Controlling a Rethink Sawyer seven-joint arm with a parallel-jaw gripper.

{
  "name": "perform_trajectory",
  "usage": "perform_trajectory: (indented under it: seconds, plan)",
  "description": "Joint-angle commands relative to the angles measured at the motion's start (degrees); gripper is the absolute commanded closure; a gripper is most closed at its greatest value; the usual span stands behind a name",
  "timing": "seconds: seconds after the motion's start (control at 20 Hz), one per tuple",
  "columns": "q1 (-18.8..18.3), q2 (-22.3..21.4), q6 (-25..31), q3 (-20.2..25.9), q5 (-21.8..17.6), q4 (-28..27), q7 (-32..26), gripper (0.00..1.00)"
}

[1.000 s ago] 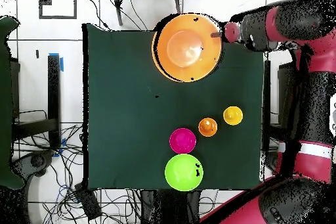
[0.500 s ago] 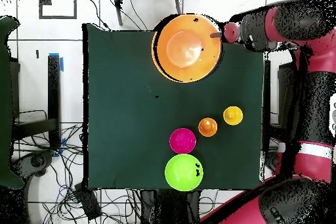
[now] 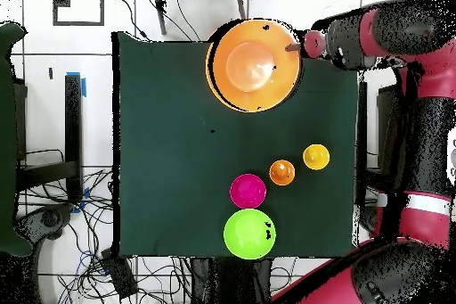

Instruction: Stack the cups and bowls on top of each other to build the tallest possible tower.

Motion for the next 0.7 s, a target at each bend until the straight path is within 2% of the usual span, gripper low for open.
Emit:
perform_trajectory:
  seconds: [0.05, 0.7]
  plan:
    - [2.0, 1.9, -2.7, 0.1, -2.8, 2.4, -19.3, 1.00]
    - [1.4, 1.7, -4.3, 0.1, -3.0, 4.2, -19.8, 1.00]
